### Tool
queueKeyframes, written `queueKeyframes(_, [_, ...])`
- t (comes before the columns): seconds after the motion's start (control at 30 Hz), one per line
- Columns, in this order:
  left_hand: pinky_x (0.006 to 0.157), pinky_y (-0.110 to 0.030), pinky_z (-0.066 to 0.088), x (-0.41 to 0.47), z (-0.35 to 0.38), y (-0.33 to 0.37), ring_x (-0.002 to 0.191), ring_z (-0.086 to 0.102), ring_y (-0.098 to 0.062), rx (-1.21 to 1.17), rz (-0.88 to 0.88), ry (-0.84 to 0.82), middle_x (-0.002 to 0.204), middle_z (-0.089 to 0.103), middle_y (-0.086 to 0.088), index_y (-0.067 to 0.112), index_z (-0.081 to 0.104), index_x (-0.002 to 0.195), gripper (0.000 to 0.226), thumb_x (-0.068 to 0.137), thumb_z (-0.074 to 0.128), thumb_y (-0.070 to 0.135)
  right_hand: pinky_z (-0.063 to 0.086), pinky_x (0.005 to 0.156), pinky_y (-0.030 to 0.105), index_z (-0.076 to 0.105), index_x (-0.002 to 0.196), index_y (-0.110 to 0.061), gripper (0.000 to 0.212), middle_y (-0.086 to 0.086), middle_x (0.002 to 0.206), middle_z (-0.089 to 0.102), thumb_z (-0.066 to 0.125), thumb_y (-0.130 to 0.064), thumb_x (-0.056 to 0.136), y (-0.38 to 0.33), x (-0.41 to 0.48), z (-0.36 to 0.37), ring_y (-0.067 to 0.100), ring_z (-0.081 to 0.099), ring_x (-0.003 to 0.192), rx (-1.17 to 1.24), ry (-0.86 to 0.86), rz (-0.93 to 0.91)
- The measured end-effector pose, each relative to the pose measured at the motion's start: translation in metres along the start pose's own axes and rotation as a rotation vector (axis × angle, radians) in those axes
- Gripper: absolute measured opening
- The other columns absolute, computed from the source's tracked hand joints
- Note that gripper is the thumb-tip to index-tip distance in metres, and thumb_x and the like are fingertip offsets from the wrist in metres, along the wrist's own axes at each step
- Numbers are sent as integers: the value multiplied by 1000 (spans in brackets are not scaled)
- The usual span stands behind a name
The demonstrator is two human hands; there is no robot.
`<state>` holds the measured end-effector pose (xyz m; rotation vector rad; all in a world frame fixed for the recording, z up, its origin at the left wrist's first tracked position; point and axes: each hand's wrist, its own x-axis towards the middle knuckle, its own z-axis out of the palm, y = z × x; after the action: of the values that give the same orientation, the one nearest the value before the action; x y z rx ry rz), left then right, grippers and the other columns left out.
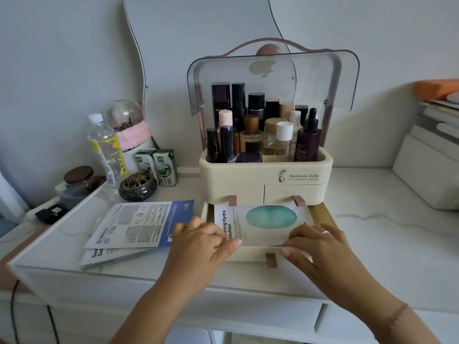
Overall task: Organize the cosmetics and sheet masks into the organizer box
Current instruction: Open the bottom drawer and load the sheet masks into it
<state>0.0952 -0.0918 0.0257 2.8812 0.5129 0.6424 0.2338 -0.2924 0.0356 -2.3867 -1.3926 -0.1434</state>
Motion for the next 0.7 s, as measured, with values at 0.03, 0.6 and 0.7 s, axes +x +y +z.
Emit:
queueKeyframes(0.03, [84,-31,24,-2,0,-2,102,45,-3,1,4,-40,102,64,26,28,75,91,80,78,11,74,17,109,28,64,101,-43,70,-26,102,51,4,-70,77,-3,2,-2,-3,48,103,-38,-43,9])
queueKeyframes(0.6, [85,-37,37,-87,-55,-163,113,51,-30,-628,-1070,604,129,55,-14,13,54,125,40,93,51,37,16,115,44,22,144,-10,65,14,156,7,45,-43,92,-198,148,88,34,11,142,421,-132,240])
queueKeyframes(0.7, [79,-37,40,-97,-50,-167,98,53,-29,-678,-1109,600,119,58,-17,6,55,122,43,91,55,36,23,113,45,22,141,-3,68,22,152,9,43,-44,91,-197,157,115,38,14,141,302,-157,308])
